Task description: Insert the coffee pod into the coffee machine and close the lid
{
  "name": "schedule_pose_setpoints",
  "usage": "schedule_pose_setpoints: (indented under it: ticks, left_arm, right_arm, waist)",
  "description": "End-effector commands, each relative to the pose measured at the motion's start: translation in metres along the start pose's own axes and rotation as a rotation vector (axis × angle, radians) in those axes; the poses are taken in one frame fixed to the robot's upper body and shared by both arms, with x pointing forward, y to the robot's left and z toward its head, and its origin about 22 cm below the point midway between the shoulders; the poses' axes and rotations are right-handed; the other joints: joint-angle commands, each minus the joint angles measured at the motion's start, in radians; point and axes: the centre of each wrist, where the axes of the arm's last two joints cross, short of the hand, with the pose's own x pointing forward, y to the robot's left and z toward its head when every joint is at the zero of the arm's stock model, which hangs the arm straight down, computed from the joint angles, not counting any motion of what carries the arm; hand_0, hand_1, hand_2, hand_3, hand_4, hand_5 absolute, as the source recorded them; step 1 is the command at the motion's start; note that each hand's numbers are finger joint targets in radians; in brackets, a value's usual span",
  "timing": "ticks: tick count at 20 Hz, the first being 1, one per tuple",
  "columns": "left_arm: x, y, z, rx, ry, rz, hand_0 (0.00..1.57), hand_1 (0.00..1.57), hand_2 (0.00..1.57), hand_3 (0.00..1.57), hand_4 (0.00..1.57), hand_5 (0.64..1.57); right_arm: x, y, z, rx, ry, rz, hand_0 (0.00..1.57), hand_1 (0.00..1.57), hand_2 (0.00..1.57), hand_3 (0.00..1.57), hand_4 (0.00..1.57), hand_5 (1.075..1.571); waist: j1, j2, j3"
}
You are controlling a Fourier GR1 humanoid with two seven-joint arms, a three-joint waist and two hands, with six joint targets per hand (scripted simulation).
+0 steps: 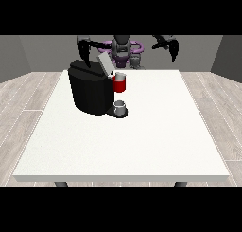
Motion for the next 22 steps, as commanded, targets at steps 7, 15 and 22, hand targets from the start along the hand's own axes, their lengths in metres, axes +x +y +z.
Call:
schedule_pose_setpoints:
  ticks: [7, 15, 22]
  left_arm:
    - [0.015, -0.018, 0.011, 0.040, -0.039, -0.034, 0.00, 0.00, 0.00, 0.00, 0.31, 1.571]
    - [0.017, 0.017, 0.027, 0.078, -0.016, -0.070, 0.00, 0.00, 0.00, 0.00, 0.35, 1.571]
    - [0.021, 0.008, 0.027, 0.034, -0.015, -0.066, 0.00, 0.00, 0.00, 0.00, 0.38, 1.571]
  right_arm:
    - [0.024, 0.035, -0.022, 0.064, -0.047, 0.045, 0.00, 0.00, 0.00, 0.00, 0.00, 1.571]
    - [0.038, 0.032, -0.031, 0.112, -0.093, 0.063, 0.00, 0.00, 0.00, 0.00, 0.20, 1.571]
    - [0.062, 0.044, -0.038, 0.161, -0.139, 0.160, 0.00, 0.00, 0.00, 0.00, 0.12, 1.571]
  waist:
    - [-0.009, 0.066, 0.0000]
    - [-0.019, 0.107, 0.0000]
    - [0.015, 0.090, 0.0000]
